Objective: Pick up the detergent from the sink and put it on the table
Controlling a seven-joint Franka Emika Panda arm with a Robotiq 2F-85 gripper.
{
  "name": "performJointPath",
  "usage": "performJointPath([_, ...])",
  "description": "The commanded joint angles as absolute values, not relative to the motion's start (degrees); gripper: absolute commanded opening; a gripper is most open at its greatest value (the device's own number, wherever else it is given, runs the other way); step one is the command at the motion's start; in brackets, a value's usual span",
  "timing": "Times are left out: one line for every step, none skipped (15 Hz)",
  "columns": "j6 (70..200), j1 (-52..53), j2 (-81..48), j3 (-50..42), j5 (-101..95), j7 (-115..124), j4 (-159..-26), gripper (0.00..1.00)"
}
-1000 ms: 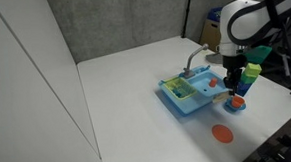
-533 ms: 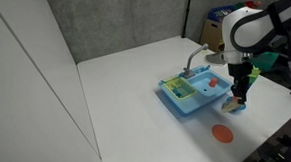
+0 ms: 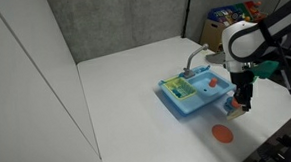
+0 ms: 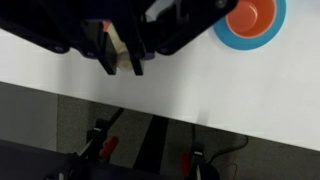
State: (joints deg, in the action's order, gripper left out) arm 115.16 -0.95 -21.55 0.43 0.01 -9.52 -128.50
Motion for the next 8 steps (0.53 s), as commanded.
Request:
performJointPath([114.1,-2.1,-25.4,-0.3,-0.3,-9.3,-125.3,0.08])
performJointPath([113.8,-2.3,-26.6,-0.6,-0.2,-9.2,-124.3,0.08])
performJointPath([113.4,-2.5,-27.7,-0.7,-0.2,-9.1,-123.4,0.08])
performJointPath([113.2,-2.7,-28.7,-0.9,-0.2,-9.0,-122.6,0.08])
performJointPath([112.7,-3.0,-29.9,-1.0,-0.1,-9.0,-121.4,0.08])
performJointPath([112.4,-3.1,-31.1,-1.1,-0.1,-8.8,-120.4,0.08])
performJointPath([112.0,-3.3,-32.2,-1.1,-0.1,-8.8,-119.5,0.08])
performJointPath([111.6,-3.4,-33.2,-1.1,0.0,-8.7,-118.5,0.08])
